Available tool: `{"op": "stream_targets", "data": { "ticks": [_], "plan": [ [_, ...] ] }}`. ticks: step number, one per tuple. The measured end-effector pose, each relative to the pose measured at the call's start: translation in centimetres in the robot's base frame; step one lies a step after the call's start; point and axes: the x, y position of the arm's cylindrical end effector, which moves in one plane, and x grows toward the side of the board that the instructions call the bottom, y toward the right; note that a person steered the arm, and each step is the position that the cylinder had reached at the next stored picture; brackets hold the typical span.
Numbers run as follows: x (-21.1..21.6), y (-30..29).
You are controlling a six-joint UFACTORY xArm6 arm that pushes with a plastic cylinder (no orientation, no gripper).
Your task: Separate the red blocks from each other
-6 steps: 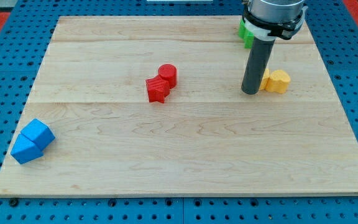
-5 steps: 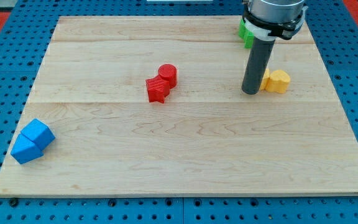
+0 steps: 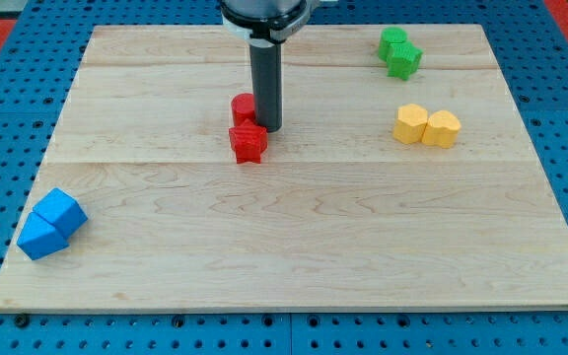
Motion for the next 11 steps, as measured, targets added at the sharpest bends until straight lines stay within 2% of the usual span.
{"op": "stream_targets", "data": {
  "ticks": [1,4,5,6,7,10,11],
  "plan": [
    [-1.4,0.0],
    [-3.2,-5.8],
    [-2.1,-2.2],
    [-0.7,-3.2],
    [1.0,-9.0],
    [6.4,5.9],
    [4.7,-0.2]
  ]
}}
